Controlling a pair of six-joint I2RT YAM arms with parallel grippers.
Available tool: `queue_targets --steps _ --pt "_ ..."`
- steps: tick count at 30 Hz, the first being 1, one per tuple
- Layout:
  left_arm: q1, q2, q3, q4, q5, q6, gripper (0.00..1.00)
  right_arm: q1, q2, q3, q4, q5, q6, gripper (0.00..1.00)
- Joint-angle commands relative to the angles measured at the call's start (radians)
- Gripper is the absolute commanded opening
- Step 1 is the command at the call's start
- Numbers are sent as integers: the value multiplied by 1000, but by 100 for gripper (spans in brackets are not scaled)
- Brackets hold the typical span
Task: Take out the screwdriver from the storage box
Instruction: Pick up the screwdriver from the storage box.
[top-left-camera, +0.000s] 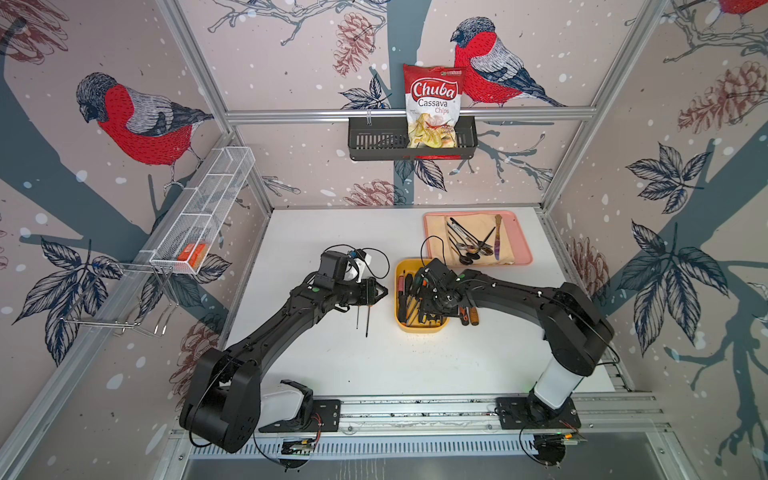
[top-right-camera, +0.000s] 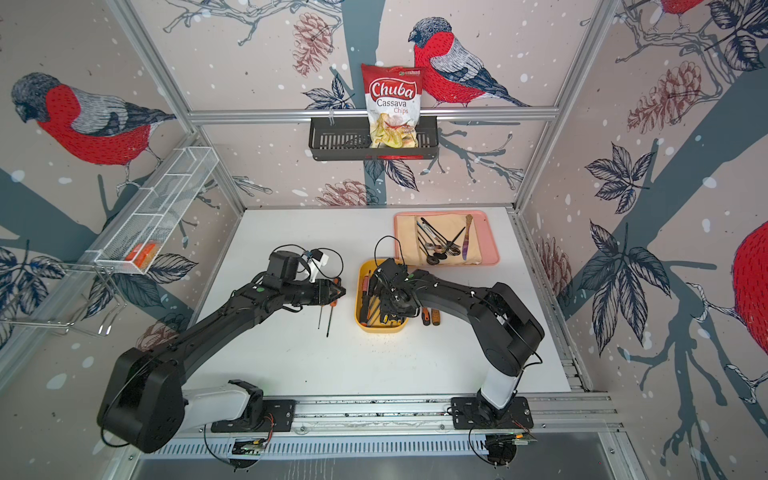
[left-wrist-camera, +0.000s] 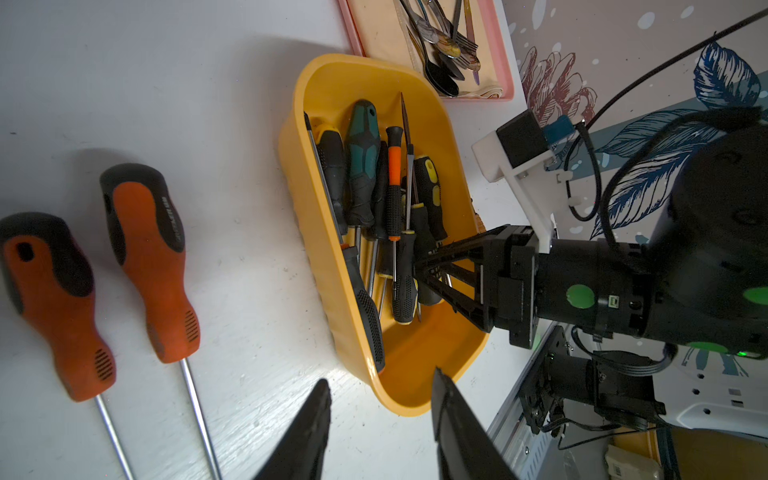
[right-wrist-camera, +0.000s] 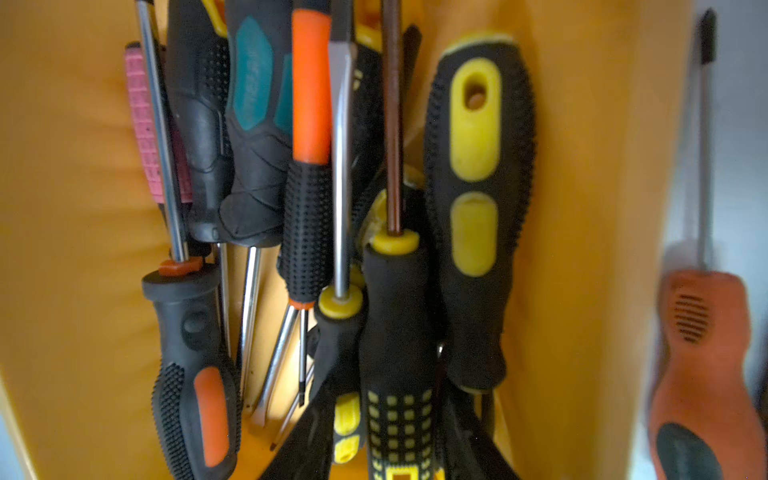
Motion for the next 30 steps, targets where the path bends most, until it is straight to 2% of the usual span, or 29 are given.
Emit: queue_targets --steps 1,7,12,30 --pt "-6 2 0 31 -9 0 42 -3 10 -14 -2 12 -10 35" --pt "-12 4 -1 35 -17 -8 42 -5 3 -15 -8 5 -18 23" --pt "-19 1 -3 42 -20 -14 42 0 -20 0 -42 25 -26 20" --pt "-93 28 21 76 -49 -50 42 -7 -184 70 -170 75 -88 18"
